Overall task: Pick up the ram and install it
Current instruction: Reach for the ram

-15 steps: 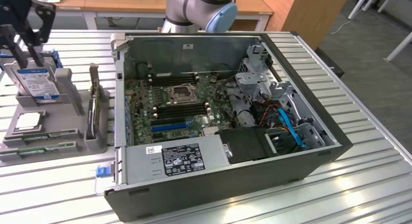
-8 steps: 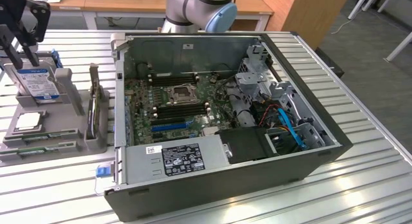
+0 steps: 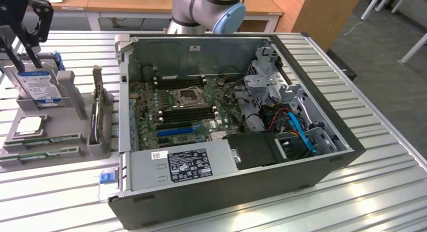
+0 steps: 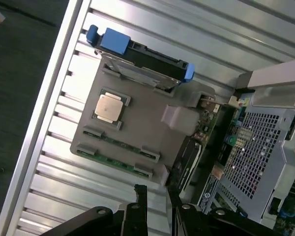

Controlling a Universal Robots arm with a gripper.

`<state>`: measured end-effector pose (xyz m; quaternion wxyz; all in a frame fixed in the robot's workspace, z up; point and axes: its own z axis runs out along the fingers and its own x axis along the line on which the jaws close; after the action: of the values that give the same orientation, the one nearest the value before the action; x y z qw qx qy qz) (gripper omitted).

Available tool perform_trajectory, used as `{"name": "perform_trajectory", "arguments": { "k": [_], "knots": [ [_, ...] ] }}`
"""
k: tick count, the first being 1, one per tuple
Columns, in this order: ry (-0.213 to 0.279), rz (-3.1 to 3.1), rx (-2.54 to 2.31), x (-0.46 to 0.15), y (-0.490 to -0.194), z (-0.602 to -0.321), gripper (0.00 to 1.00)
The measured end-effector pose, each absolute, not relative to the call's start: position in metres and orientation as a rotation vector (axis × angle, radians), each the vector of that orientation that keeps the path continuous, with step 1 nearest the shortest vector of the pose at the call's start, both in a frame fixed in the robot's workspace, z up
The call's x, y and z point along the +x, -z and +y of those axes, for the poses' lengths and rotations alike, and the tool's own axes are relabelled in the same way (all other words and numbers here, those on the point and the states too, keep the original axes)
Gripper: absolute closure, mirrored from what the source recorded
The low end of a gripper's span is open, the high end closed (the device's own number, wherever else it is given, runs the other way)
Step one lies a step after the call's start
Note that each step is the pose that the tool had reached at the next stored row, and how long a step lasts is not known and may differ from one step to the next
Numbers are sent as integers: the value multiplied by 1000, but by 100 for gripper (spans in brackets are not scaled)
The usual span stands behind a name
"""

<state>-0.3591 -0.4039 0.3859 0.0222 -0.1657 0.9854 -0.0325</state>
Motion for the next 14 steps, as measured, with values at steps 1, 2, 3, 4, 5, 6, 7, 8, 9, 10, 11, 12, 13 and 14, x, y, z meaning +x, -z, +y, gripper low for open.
{"name": "perform_trajectory", "arguments": {
  "k": [1, 2, 3, 4, 5, 6, 7, 8, 9, 10, 11, 12, 13, 14],
  "knots": [
    [100, 3047, -540, -359, -386, -404, 70],
    [100, 3042, -567, -359, -385, -404, 70],
    [99, 3037, -593, -359, -385, -404, 70],
    [99, 3031, -620, -359, -385, -404, 70],
    [98, 3025, -647, -359, -385, -404, 70],
    [98, 3019, -671, -359, -384, -404, 70],
    [97, 3014, -692, -360, -383, -404, 70],
    [96, 3012, -709, -360, -383, -404, 70],
    [94, 3012, -724, -360, -382, -404, 70],
    [92, 3015, -738, -360, -382, -404, 70],
    [89, 3019, -753, -360, -381, -404, 70],
    [85, 3023, -767, -360, -381, -404, 70],
    [82, 3027, -784, -360, -380, -404, 70],
    [80, 3029, -799, -360, -380, -404, 70]
  ]
}}
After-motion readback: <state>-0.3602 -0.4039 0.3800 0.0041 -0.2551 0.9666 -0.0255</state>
